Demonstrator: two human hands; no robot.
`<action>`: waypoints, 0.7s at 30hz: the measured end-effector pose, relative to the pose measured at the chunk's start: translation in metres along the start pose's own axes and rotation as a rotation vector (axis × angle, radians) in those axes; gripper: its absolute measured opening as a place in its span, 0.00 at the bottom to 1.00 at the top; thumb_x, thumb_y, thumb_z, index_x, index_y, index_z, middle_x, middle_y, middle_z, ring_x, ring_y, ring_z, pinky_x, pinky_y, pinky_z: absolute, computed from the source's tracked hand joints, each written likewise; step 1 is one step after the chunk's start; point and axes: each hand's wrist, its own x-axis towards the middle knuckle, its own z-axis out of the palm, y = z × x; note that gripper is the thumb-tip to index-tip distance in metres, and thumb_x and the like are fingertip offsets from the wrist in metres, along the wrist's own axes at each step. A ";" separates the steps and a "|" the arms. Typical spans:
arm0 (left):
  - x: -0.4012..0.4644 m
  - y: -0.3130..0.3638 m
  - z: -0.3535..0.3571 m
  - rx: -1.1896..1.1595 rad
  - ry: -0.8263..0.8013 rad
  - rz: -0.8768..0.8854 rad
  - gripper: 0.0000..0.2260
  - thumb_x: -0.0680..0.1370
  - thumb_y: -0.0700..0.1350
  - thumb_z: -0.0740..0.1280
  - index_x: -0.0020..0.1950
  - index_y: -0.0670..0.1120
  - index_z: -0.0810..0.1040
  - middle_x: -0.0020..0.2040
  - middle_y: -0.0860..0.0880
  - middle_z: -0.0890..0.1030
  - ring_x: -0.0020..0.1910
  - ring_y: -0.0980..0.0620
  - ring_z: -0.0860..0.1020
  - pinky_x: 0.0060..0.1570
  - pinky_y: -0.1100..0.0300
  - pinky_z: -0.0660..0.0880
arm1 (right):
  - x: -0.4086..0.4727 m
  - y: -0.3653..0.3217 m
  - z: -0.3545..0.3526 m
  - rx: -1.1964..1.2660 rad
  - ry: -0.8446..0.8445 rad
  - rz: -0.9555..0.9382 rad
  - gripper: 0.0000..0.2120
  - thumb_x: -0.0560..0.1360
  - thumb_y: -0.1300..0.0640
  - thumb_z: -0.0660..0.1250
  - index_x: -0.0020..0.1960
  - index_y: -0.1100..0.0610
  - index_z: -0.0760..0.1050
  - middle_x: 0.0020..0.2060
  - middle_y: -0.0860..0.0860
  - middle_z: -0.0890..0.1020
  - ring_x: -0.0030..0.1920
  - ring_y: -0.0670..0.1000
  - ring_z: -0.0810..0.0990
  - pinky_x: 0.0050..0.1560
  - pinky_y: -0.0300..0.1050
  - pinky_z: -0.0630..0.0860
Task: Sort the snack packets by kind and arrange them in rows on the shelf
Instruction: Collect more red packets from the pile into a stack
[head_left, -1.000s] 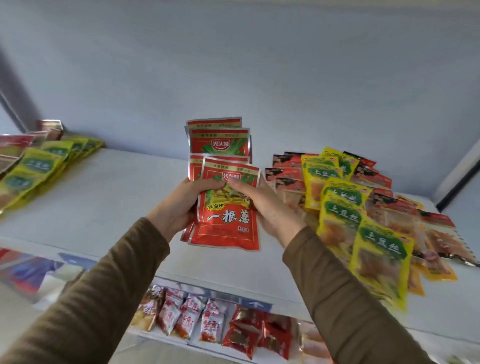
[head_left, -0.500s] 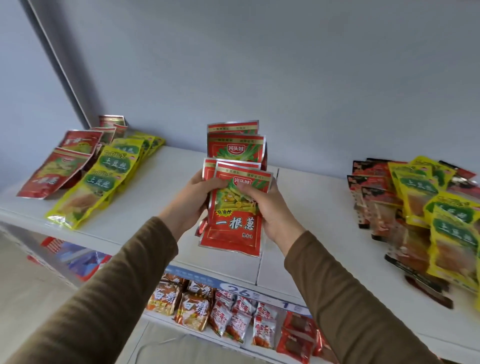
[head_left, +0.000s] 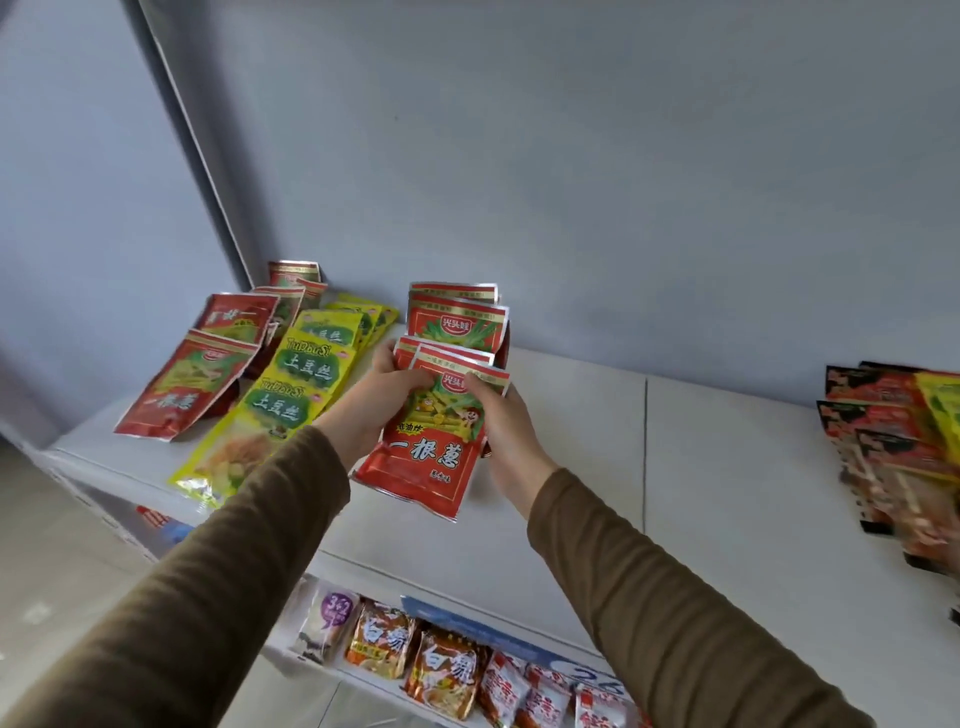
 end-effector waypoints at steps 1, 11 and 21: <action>0.006 0.002 -0.008 0.019 0.007 -0.002 0.25 0.79 0.38 0.69 0.71 0.55 0.64 0.57 0.44 0.83 0.51 0.41 0.85 0.46 0.47 0.83 | 0.006 0.004 0.011 0.022 0.010 0.007 0.18 0.79 0.44 0.67 0.65 0.50 0.74 0.52 0.48 0.86 0.47 0.49 0.87 0.43 0.43 0.80; 0.054 0.007 -0.072 0.044 -0.108 -0.070 0.27 0.79 0.40 0.71 0.71 0.58 0.65 0.57 0.42 0.83 0.50 0.39 0.85 0.47 0.46 0.83 | 0.043 0.022 0.095 0.024 0.139 -0.008 0.14 0.80 0.45 0.67 0.63 0.49 0.75 0.52 0.49 0.86 0.46 0.51 0.87 0.44 0.45 0.83; 0.070 -0.001 -0.089 0.056 -0.187 -0.030 0.42 0.74 0.40 0.76 0.79 0.57 0.53 0.61 0.41 0.80 0.53 0.38 0.83 0.50 0.43 0.83 | 0.044 0.036 0.104 -0.057 0.246 -0.226 0.22 0.77 0.45 0.70 0.69 0.42 0.70 0.56 0.44 0.84 0.51 0.47 0.86 0.48 0.44 0.83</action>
